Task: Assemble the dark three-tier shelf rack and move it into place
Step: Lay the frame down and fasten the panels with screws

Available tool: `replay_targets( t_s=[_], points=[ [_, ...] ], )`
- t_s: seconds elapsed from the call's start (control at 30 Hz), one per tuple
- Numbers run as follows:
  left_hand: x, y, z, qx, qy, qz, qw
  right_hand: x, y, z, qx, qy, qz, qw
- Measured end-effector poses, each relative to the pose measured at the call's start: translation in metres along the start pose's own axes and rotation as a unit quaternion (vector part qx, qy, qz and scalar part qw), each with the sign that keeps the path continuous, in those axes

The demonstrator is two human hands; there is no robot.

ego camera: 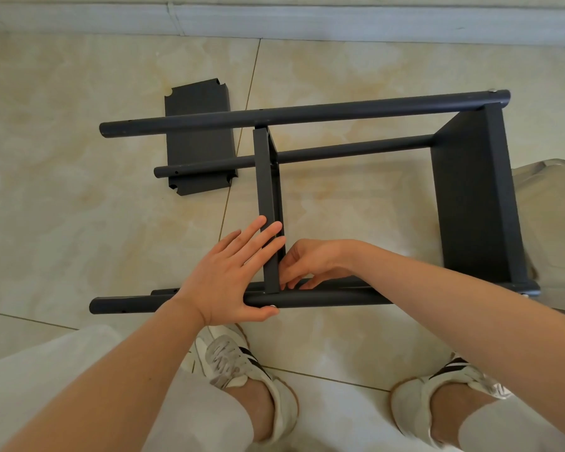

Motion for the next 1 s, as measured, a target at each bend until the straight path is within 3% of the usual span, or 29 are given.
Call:
replay_targets(
  t_s=[0.57,1.0],
  points=[
    [0.0005,-0.0001,0.0002,-0.008,-0.002,-0.003,1.0,-0.0011,0.0006,0.0028,-0.032,0.005,-0.023,0.999],
    [0.0001,0.0003,0.0002,-0.002,0.002,-0.007,1.0,-0.0016,-0.0013,0.0007,0.007,0.017,0.014,1.0]
  ],
)
Point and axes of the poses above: each hand's wrist, its own x-axis towards the middle knuckle, its own y-axis out of the palm, z = x × y, the point moved 2 cm from there along x, towards the middle knuckle, and after that the axes turned 9 degrees about y, right-handed, at the moved point
